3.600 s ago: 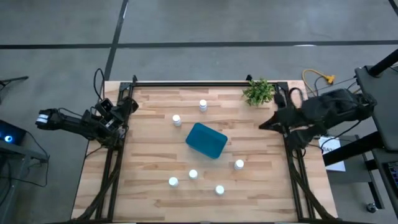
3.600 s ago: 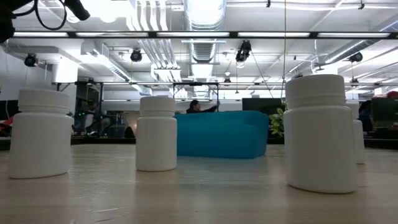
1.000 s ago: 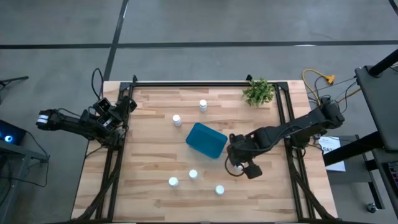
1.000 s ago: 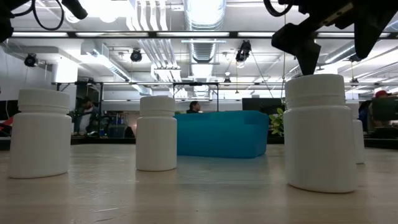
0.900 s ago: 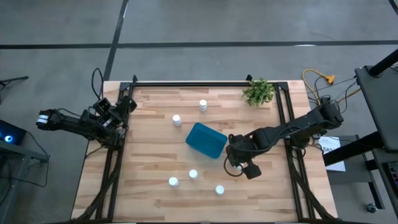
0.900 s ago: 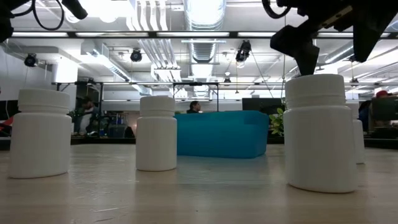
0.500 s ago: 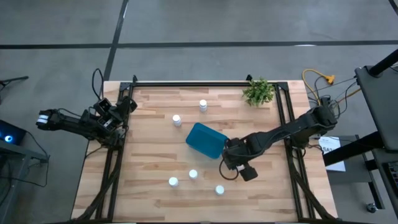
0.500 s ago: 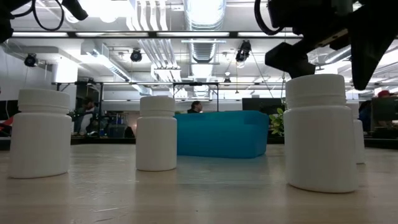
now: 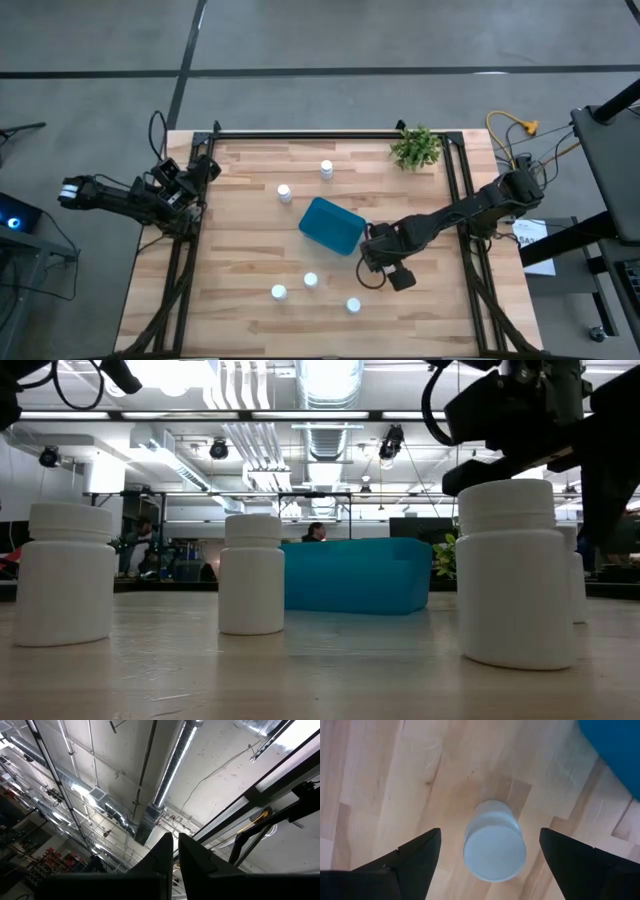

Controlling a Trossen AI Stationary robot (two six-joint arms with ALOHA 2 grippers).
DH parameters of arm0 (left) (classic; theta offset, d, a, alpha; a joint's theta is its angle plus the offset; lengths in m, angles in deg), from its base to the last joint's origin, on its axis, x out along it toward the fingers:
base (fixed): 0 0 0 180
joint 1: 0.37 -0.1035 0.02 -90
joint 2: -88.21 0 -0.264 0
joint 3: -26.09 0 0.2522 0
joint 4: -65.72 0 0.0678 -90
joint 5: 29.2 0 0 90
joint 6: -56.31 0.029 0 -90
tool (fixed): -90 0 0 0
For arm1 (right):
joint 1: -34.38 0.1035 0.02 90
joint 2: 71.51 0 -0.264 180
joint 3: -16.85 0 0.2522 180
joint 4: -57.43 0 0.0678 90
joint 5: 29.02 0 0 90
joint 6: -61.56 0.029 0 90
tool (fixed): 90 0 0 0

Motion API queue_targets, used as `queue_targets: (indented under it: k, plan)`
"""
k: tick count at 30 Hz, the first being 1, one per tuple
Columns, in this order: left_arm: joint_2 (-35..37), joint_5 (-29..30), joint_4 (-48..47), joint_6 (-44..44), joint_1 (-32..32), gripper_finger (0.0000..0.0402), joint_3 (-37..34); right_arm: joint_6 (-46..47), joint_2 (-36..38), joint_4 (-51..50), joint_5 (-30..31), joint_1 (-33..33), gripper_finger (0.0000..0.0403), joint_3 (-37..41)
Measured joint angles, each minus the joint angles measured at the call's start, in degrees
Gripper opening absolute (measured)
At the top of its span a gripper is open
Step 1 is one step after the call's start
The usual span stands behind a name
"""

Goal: Pick and place pill bottles into a basket
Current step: Put the white pill bottle into the blue bin

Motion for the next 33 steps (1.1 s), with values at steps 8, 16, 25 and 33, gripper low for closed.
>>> queue_targets:
  k: [8,16,25,33]
  plan:
    - [0.0,0.0,0.0,0.0,0.0,0.0011,0.0,-0.1,0.0,1.4,0.0,0.0,0.0328,0.4]
    - [0.0,0.0,0.0,0.0,0.0,0.0011,0.0,0.4,0.0,2.6,0.2,0.0,0.0327,2.2]
    - [0.0,0.0,0.0,0.0,0.0,0.0011,0.0,1.6,0.0,4.4,0.5,0.0,0.0327,3.0]
    - [0.0,0.0,0.0,0.0,0.0,0.0011,0.0,2.1,0.0,4.6,1.8,-0.1,0.0327,3.0]
